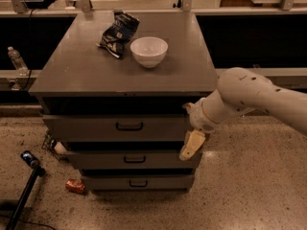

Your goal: Open top drawer

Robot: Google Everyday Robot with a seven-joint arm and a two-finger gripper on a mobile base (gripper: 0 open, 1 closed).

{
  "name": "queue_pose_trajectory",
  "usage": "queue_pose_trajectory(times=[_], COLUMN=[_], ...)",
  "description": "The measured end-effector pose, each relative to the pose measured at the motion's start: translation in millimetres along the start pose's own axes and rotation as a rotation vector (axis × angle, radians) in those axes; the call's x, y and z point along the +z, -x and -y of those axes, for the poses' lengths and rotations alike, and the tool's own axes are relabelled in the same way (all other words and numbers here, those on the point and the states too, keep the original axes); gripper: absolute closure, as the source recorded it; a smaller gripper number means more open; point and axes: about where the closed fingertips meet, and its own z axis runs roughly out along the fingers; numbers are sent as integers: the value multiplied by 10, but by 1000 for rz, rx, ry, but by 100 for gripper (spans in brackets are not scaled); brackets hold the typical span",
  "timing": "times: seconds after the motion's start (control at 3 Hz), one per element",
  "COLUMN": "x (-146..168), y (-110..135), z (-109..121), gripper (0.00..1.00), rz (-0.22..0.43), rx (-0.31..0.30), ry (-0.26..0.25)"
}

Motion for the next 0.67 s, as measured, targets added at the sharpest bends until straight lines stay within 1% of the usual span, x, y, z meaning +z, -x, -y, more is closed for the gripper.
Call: queue_pose_trajectory(times=[0.33, 0.67], x=[98, 210], y=[-44, -111], z=[94, 215], gripper=[0, 3], rz=[-9, -19], rx=[5, 11], ry=[10, 14])
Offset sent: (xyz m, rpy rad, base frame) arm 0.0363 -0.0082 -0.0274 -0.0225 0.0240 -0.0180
